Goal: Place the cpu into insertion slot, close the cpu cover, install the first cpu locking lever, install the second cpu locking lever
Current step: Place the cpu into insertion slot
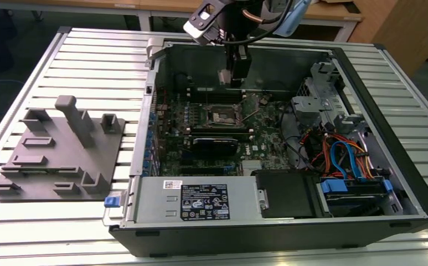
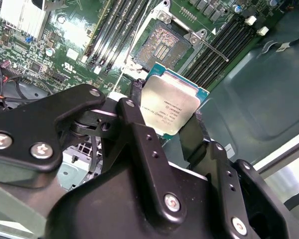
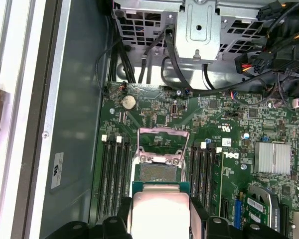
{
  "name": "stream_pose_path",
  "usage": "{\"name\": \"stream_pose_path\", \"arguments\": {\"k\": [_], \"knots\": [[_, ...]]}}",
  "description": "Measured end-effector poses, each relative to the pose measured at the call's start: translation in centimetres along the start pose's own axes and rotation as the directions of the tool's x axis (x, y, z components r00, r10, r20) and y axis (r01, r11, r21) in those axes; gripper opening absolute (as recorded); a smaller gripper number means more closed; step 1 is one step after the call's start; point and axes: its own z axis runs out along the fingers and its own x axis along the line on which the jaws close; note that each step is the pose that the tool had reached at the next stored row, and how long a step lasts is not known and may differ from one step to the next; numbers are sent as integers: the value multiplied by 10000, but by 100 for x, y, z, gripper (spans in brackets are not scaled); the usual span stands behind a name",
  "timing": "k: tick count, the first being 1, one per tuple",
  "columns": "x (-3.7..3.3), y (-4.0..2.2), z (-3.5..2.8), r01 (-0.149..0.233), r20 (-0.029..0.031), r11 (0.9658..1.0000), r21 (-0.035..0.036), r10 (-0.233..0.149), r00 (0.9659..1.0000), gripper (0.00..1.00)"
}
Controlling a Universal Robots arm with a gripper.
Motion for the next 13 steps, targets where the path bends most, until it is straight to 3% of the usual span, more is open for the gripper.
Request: {"name": "stream_pose_path", "arguments": {"k": [9,13], "knots": [[0,0,1,0,1,10000,0,0,10000,54],[3,-3,41,-36,4,10000,0,36,10000,54]]}}
